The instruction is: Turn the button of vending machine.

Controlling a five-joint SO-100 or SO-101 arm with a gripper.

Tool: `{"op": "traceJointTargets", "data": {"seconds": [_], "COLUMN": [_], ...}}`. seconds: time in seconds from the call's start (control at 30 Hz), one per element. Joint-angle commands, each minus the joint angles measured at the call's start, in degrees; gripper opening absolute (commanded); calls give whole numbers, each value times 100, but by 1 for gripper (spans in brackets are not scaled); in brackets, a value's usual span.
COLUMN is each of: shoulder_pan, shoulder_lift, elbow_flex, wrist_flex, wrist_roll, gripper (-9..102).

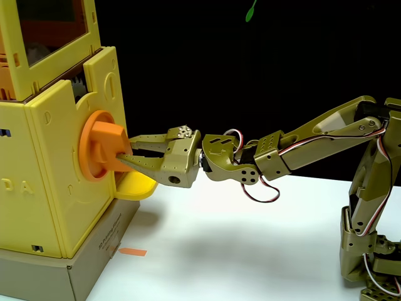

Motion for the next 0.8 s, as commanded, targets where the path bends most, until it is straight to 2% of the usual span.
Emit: {"op": "traceJointTargets", "data": {"seconds": [0.0, 0.5, 0.77], "shoulder_pan": [-114, -123, -316], "shoulder_lift": [343, 431, 466], "elbow_flex": [-53, -79, 9], "wrist_flex": [9, -123, -132], "wrist_roll": [1143, 1248, 1600], "gripper": [0, 0, 14]}}
